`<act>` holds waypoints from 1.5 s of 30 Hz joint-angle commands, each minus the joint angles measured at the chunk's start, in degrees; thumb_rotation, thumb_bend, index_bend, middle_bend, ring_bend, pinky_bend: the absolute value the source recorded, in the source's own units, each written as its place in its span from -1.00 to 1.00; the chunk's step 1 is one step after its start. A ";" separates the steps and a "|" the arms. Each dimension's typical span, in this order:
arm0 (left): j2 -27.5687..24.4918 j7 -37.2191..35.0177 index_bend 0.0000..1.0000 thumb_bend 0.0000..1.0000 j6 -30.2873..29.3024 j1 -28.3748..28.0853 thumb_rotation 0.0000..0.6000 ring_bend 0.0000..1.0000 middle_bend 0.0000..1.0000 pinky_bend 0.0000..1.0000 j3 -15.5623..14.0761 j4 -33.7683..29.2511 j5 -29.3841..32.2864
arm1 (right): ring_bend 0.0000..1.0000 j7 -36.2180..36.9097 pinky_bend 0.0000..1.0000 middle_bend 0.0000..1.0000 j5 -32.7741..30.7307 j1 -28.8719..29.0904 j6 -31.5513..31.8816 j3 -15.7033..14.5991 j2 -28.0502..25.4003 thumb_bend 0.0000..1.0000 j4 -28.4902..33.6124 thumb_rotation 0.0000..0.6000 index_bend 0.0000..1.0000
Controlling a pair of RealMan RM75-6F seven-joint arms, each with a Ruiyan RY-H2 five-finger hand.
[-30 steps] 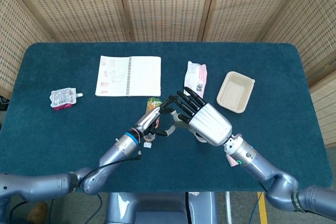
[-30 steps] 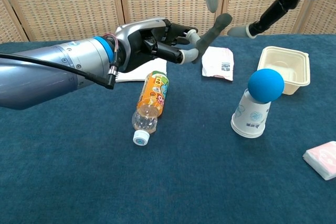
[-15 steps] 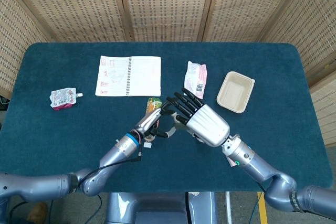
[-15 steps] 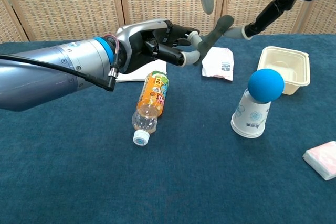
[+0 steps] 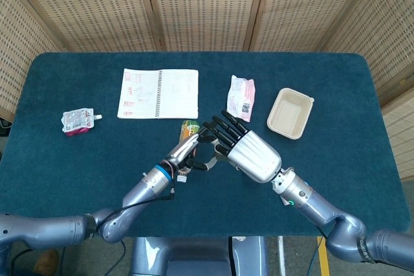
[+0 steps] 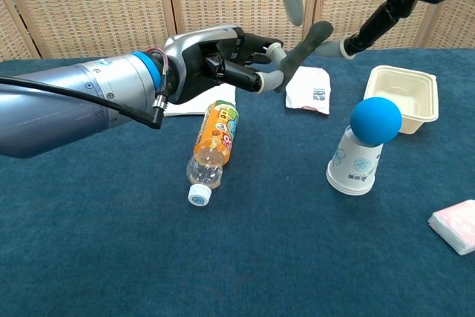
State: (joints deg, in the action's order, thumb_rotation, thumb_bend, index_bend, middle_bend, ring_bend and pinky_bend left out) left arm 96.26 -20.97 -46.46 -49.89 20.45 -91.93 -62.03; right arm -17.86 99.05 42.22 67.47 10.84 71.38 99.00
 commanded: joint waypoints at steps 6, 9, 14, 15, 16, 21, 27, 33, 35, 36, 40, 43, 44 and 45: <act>-0.09 0.41 0.65 -0.04 -0.17 -0.04 1.00 -1.00 -1.00 -1.00 -0.09 -0.68 -0.23 | -1.00 -0.15 -1.00 -0.68 -0.08 0.21 0.05 -0.15 0.21 -0.09 -0.19 1.00 0.11; -0.04 0.59 0.65 -0.04 -0.15 -0.12 1.00 -1.00 -1.00 -1.00 -0.08 -0.66 -0.06 | -1.00 -0.12 -1.00 -0.68 -0.05 0.27 0.14 -0.19 0.24 -0.07 -0.28 1.00 0.12; 0.02 0.74 0.65 -0.04 -0.22 -0.12 1.00 -1.00 -1.00 -1.00 -0.11 -0.62 0.05 | -1.00 -0.52 -1.00 -0.68 -0.20 0.42 -0.06 -0.17 0.14 -0.06 -0.19 1.00 0.12; 0.01 0.74 0.65 -0.04 -0.22 -0.12 1.00 -1.00 -1.00 -1.00 -0.12 -0.63 0.04 | -1.00 -0.62 -1.00 -0.67 -0.21 0.43 -0.07 -0.17 0.11 -0.05 -0.21 1.00 0.12; -0.03 0.71 0.65 -0.04 -0.21 -0.11 1.00 -1.00 -1.00 -1.00 -0.11 -0.67 0.02 | -1.00 -0.79 -1.00 -0.67 -0.18 0.44 -0.05 -0.18 0.06 -0.04 -0.24 1.00 0.12; -0.37 0.47 0.65 -0.04 -0.27 0.06 1.00 -1.00 -1.00 -1.00 -0.08 -1.01 -0.26 | -1.00 -1.80 -1.00 -0.66 0.89 0.56 0.12 -0.47 -0.41 0.14 -0.91 1.00 0.15; -1.10 0.34 0.65 -0.04 -0.49 0.22 1.00 -1.00 -1.00 -1.00 0.00 -1.87 -1.07 | -1.00 -4.80 -1.00 -0.64 3.35 1.59 -1.20 -1.23 -1.09 0.52 -2.05 1.00 0.19; -1.64 0.72 0.65 -0.04 -0.82 0.28 1.00 -1.00 -1.00 -1.00 0.03 -2.28 -1.26 | -1.00 -6.48 -1.00 -0.59 5.03 2.27 -1.68 -1.66 -1.47 0.64 -2.86 1.00 0.40; -1.73 0.84 0.65 -0.04 -0.91 0.29 1.00 -1.00 -1.00 -1.00 0.02 -2.31 -1.22 | -1.00 -6.98 -1.00 -0.56 5.27 2.41 -1.74 -1.65 -1.45 0.65 -3.08 1.00 0.48; -1.78 0.89 0.66 -0.04 -0.94 0.29 1.00 -1.00 -1.00 -1.00 0.02 -2.28 -1.15 | -1.00 -7.30 -1.00 -0.56 5.45 2.49 -1.68 -1.63 -1.43 0.66 -3.18 1.00 0.53; -1.83 0.99 0.66 -0.04 -1.02 0.24 1.00 -1.00 -1.00 -1.00 0.08 -2.09 -0.97 | -1.00 -8.22 -1.00 -0.55 5.88 2.60 -1.30 -1.46 -1.40 0.68 -3.37 1.00 0.65; -1.75 1.05 0.66 -0.04 -1.07 0.21 1.00 -1.00 -1.00 -1.00 0.00 -1.89 -0.93 | -1.00 -9.39 -1.00 -0.54 6.25 2.58 -1.00 -1.35 -1.57 0.71 -3.57 1.00 0.71; -1.71 1.06 0.66 -0.04 -1.09 0.21 1.00 -1.00 -1.00 -1.00 -0.04 -1.83 -0.95 | -1.00 -9.79 -1.00 -0.54 6.44 2.58 -0.89 -1.33 -1.61 0.71 -3.69 1.00 0.73; -1.64 1.09 0.66 -0.04 -1.15 0.22 1.00 -1.00 -1.00 -1.00 -0.12 -1.67 -0.95 | -1.00 -10.56 -1.00 -0.53 6.98 2.60 -0.64 -1.32 -1.77 0.72 -4.03 1.00 0.76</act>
State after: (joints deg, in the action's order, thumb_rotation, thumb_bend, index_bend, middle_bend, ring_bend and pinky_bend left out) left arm 94.59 -19.89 -47.58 -49.67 20.36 -93.64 -62.98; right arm -27.71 105.51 44.81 66.53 9.47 69.78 95.32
